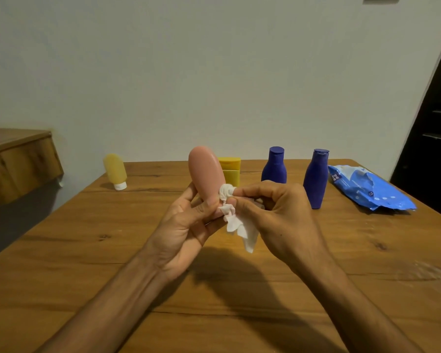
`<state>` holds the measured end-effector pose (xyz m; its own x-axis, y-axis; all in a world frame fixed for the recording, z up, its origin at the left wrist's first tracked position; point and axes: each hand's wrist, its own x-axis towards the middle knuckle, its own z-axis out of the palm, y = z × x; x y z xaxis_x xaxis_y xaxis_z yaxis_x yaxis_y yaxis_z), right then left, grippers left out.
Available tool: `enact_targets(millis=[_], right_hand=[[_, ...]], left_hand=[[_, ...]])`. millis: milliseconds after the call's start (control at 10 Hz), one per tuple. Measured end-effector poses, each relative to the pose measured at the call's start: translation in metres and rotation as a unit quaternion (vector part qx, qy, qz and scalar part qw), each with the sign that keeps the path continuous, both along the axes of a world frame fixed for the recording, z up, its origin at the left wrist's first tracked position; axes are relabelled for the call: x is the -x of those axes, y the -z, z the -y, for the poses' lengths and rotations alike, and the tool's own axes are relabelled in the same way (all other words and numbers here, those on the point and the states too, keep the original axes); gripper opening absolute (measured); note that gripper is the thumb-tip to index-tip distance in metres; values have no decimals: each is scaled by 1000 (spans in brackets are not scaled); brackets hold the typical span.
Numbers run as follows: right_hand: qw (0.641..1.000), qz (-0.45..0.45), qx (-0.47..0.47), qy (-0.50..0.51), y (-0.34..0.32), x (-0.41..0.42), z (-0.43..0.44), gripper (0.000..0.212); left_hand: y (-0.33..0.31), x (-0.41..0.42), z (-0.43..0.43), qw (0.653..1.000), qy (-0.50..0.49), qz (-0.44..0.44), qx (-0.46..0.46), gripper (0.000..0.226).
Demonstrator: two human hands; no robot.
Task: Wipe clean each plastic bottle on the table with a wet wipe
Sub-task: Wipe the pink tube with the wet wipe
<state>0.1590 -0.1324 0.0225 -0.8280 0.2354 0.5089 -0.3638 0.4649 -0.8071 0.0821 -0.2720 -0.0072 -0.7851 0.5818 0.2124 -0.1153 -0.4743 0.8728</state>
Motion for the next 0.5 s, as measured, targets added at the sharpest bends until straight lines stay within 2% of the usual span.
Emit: enact_targets(millis=[200,400,500], right_hand=[[1000,-14,13,-3,-4,-2,0,16],[1000,-14,19,6,-2,0,-1,14],[1000,-22,17,14,0,1,-3,12]], left_hand=[[3,6,2,1000,2,14,-27,90],[0,0,1,990,-2,106,-94,78],[2,1,-1,993,-13,91,-68,60]])
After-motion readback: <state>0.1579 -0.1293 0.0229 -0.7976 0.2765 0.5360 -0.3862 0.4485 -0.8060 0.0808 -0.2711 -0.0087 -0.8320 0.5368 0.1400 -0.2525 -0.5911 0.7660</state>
